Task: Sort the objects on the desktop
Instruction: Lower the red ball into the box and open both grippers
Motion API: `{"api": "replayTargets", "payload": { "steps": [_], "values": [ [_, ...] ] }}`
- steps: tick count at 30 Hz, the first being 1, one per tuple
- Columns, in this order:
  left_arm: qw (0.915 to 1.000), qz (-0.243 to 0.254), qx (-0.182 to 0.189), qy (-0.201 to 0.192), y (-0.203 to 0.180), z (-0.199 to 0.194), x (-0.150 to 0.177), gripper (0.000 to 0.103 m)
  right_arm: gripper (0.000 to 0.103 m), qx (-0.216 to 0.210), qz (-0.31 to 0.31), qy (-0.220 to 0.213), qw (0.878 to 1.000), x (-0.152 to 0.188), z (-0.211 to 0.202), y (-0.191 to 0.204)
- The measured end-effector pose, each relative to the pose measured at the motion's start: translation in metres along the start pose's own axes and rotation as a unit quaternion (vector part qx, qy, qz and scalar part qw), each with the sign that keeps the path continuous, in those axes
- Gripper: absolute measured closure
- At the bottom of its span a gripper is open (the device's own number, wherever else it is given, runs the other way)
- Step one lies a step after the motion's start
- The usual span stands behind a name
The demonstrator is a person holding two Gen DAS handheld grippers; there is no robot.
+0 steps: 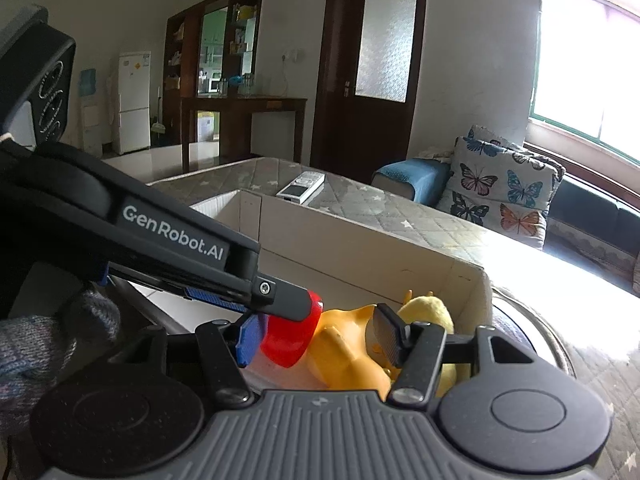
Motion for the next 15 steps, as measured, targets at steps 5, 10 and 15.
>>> {"api": "replayTargets", "payload": {
  "steps": [5,10,15],
  "values": [
    [0.9999,0.004,-0.001,-0.009,-0.006,-0.013,0.003,0.064,0.039,0.002,0.011,-0.013,1.0,0.003,-0.021,-0.003],
    [0.9998,0.011,-0.005,-0.018,-0.014,-0.029,0.008,0.064,0.039,0.001,0.021,-0.021,1.0,0.01,-0.041,-0.004],
    [0.9993,0.025,-0.013,-0.026,-0.025,-0.044,0.016,0.064,0.039,0.001,0.021,-0.017,1.0,0.024,-0.056,-0.002]
  ]
}}
Point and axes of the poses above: each gripper's, at about its wrist camera, not at the fingertips, and z roughly the way its jaws point, y to its left, x to its underside, the point moved 5 cm from there along z, roughly the way its jaws point, and after that the axes turned 15 degrees about z, right-handed, at the moved point
